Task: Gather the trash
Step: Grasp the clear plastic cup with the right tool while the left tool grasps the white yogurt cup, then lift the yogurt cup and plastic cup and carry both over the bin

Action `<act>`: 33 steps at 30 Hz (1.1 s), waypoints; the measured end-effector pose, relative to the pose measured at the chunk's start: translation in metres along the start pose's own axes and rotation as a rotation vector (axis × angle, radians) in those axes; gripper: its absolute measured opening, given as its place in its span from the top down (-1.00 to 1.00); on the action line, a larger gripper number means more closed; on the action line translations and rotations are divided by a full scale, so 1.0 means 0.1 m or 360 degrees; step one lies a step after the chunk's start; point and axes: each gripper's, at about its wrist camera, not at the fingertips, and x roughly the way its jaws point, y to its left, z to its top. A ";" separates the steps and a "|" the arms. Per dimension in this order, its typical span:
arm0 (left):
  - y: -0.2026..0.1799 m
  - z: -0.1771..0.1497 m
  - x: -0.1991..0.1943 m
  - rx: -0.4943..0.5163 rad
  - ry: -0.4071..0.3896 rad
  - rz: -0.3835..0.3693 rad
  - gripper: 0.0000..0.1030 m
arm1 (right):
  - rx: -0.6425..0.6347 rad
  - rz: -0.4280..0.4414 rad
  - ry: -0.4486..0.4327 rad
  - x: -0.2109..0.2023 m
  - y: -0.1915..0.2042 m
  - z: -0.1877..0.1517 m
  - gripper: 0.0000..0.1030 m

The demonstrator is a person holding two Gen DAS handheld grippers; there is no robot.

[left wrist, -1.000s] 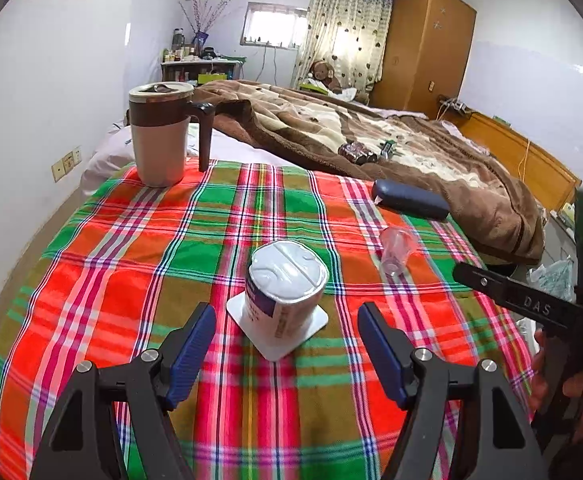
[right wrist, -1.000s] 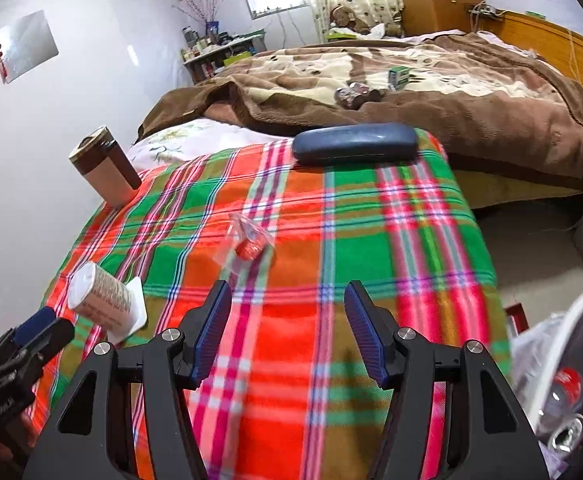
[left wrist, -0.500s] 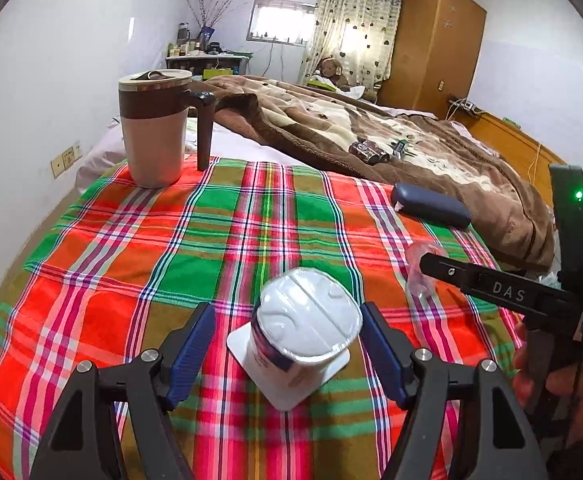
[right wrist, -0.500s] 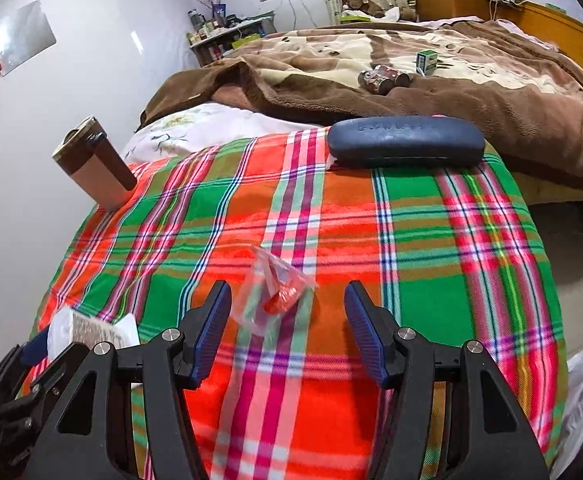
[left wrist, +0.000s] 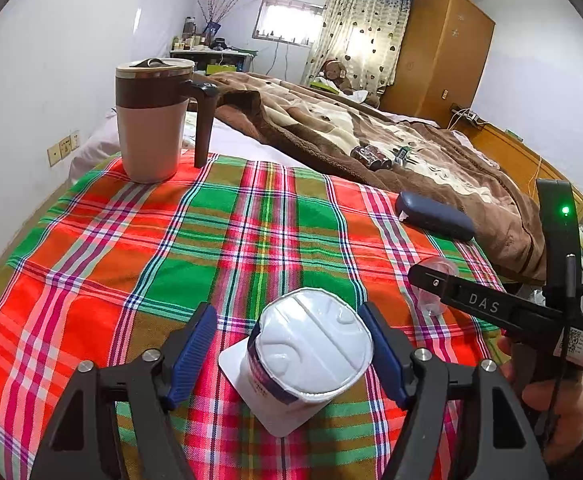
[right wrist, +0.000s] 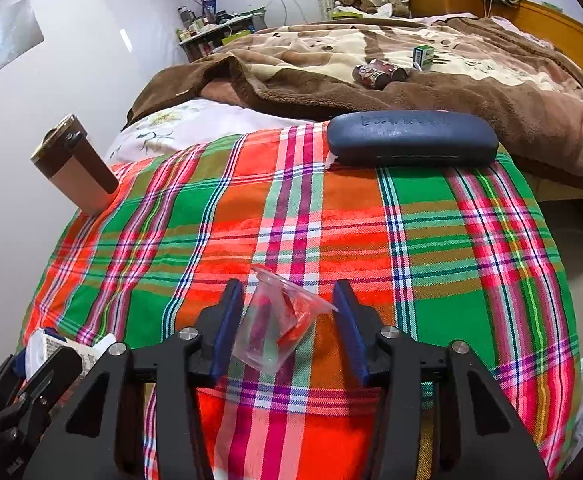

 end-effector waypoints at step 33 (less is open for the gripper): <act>-0.52 -0.27 -0.71 0.0177 -0.0063 -0.0035 -0.05 | -0.0046 0.0032 -0.0153 -0.76 -0.10 -0.36 0.08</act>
